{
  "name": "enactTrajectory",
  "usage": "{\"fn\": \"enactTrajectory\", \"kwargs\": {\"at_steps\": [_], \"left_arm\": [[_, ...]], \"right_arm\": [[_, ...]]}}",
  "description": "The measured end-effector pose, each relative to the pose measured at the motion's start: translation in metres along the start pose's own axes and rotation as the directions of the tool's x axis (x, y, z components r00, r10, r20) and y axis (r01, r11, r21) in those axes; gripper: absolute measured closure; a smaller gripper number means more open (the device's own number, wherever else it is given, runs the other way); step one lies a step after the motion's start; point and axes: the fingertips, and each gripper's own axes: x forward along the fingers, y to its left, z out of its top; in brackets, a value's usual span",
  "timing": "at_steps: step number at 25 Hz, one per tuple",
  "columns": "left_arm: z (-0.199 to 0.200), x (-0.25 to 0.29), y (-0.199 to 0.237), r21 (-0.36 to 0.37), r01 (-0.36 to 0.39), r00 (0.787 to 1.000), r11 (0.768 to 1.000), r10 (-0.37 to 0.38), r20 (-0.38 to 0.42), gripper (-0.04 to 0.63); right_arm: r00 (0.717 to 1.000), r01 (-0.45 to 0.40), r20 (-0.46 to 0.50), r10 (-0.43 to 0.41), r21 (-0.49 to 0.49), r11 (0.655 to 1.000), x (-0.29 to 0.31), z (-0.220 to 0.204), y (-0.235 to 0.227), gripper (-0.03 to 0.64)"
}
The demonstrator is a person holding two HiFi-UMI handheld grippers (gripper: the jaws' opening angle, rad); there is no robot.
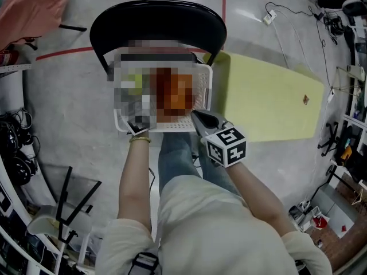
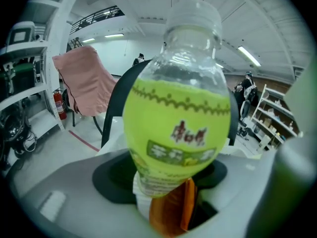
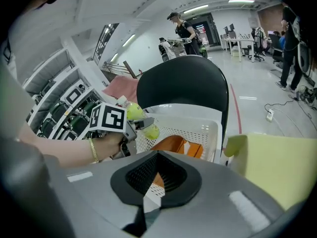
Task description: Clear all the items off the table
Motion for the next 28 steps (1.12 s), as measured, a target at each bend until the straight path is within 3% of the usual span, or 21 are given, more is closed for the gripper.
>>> {"fn": "enactTrajectory", "kwargs": {"at_steps": [15,28], "left_arm": [[-0.044,0.071,0.039,-0.033,-0.112,0.993,0.993,0.110,-0.044,0.293],[-0.073,0.103,0.045,-0.026,-0.142,0.988,0.990,0.140,-0.070,0.282]], "right_arm": [[0.996,-0.031,-0.084,0.033,0.029,0.999,0.052,-0.016,-0.004,0.618],[0.994,-0.027,-0.104,0.034,0.069,0.997,0.066,-0.027,-0.013,0.618]]}}
